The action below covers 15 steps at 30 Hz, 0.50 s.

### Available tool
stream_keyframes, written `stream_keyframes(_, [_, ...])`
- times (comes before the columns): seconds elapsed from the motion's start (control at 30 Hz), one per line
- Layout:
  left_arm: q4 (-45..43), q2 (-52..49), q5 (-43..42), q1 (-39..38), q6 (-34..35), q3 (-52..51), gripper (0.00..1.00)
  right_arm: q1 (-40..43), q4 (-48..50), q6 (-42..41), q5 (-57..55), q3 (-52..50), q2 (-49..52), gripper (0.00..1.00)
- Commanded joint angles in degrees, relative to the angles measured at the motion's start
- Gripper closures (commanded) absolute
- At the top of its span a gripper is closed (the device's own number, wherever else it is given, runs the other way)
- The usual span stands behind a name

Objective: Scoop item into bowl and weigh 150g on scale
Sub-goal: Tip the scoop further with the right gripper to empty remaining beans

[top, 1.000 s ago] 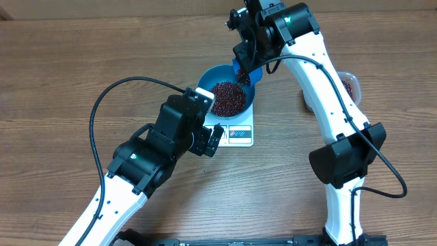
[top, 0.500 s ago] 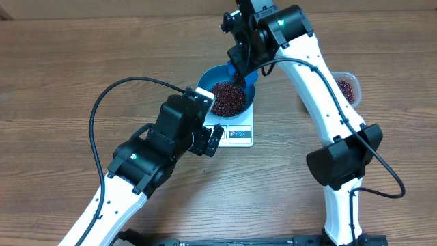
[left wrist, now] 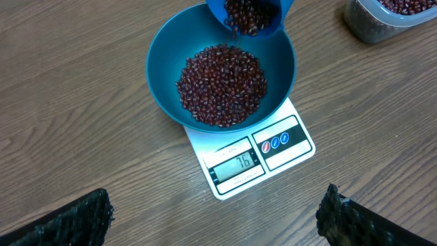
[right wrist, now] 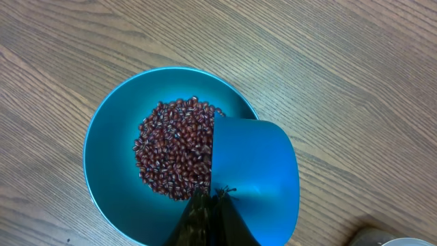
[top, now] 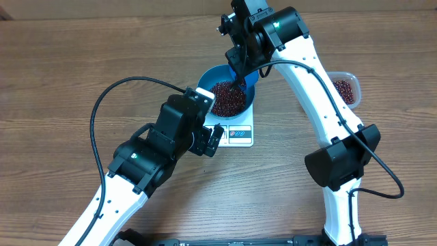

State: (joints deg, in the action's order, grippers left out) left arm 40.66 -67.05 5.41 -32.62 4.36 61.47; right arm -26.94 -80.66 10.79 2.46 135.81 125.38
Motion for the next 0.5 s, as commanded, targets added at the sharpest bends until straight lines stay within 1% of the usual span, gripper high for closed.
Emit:
stream_keyframes(0.0, [-0.2,-0.4,0.5,0.0,0.4,-0.3,0.00,-0.6,0.1,-0.3,-0.8,1.8,-1.5,0.96])
stream_keyframes(0.47, [-0.2,-0.4,0.6,0.0,0.4,-0.3,0.00,-2.0,-0.7,-0.3,-2.3,1.8,-1.5,0.96])
